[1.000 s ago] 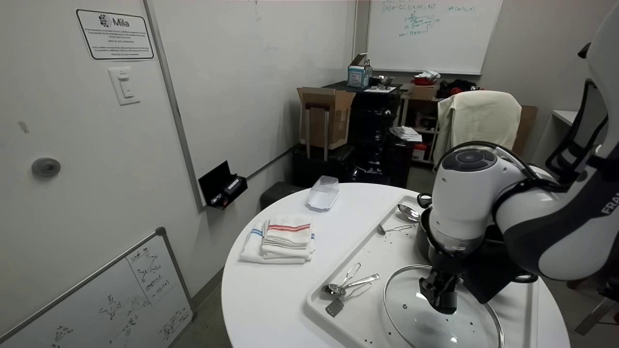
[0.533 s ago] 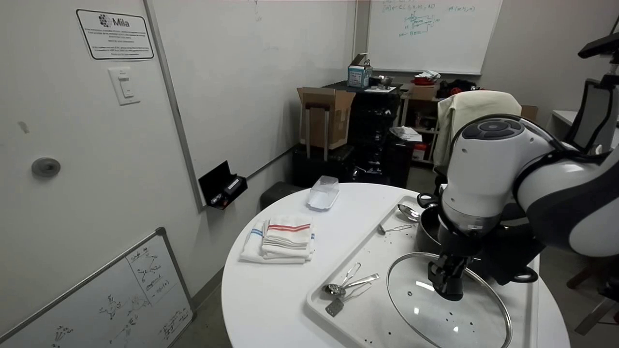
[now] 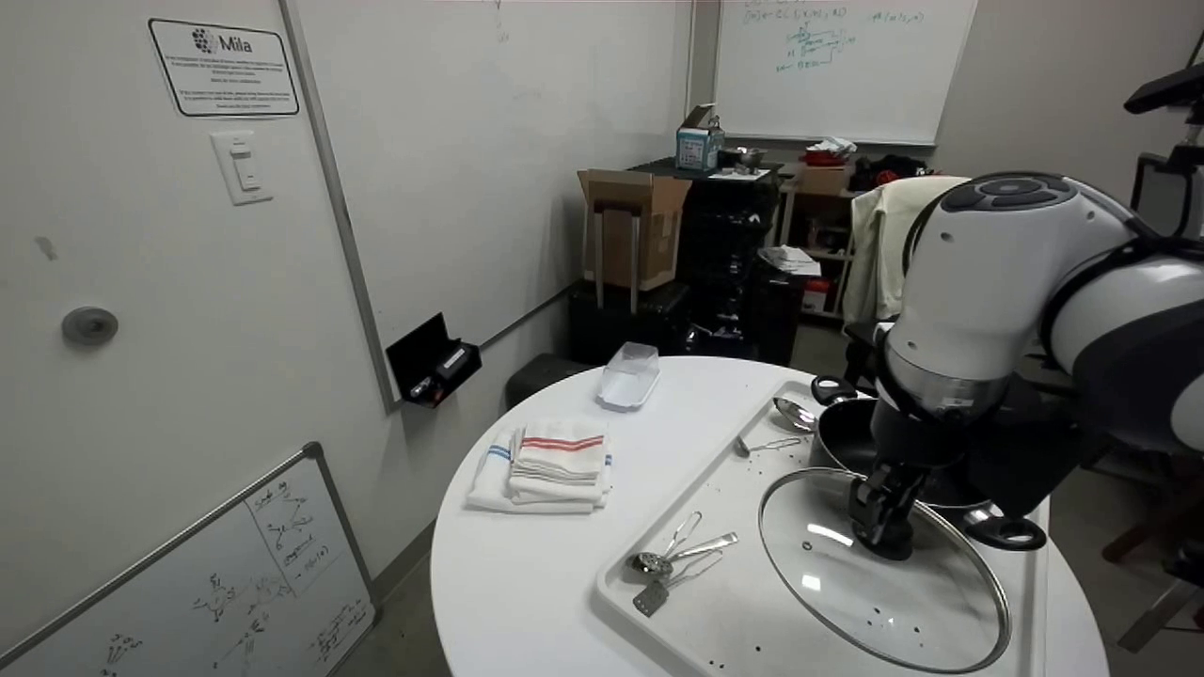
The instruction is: Place the lid on the pot
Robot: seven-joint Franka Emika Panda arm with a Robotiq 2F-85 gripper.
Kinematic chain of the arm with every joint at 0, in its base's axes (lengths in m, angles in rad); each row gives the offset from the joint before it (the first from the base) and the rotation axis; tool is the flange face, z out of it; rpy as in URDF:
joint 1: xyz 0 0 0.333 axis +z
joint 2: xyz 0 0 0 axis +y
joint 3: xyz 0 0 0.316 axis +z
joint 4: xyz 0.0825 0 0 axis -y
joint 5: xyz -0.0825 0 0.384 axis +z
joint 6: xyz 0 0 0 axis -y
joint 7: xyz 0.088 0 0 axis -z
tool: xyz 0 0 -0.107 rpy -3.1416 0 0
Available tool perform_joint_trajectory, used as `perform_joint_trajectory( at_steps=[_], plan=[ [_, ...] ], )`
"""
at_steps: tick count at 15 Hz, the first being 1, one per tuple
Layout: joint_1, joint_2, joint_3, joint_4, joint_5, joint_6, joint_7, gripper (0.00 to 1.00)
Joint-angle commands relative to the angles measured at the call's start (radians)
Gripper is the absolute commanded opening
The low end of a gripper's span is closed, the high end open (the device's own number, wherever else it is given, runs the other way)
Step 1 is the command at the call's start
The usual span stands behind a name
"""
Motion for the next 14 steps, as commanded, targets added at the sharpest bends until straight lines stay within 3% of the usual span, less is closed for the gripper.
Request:
perform_joint_trajectory(
  at_steps=[1,14],
  plan=[
    [0.007,-0.083,-0.034,-0.042,-0.013,-0.031,-0.005,0.25],
    [-0.114,-0.091,-0.167,-0.033,-0.028,-0.092,0.012,0.25]
  ],
)
